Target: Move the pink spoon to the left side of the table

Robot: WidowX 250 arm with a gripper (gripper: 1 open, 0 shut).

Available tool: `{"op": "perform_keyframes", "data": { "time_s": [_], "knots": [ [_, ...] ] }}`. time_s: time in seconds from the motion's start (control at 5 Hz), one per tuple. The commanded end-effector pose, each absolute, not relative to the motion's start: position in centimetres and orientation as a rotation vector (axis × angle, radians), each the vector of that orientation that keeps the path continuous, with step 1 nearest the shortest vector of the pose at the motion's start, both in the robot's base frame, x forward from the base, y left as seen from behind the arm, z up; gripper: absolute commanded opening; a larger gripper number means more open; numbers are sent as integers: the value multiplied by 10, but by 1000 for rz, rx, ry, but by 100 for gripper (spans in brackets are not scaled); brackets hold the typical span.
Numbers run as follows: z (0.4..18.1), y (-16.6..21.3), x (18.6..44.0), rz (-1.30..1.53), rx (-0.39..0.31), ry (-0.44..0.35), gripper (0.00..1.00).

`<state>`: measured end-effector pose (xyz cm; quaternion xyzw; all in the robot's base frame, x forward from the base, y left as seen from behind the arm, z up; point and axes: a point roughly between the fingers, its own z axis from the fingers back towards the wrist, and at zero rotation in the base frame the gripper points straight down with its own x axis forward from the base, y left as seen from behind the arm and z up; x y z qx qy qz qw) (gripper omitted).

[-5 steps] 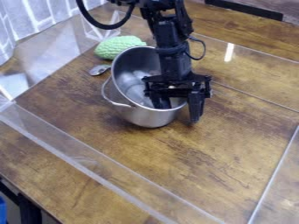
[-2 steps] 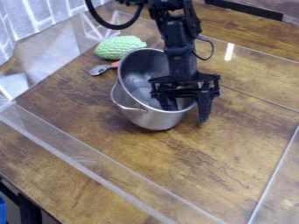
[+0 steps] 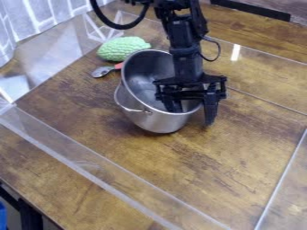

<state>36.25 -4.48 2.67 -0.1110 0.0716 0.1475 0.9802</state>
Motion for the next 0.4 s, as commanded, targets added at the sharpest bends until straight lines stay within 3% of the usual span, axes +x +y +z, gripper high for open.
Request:
{"op": "perform_keyframes", "data": {
  "time_s": [0.0,0.2],
  "knots": [
    [59,-48,371,325,-232,57,0],
    [59,-47,374,362,-231,54,0]
  ]
}}
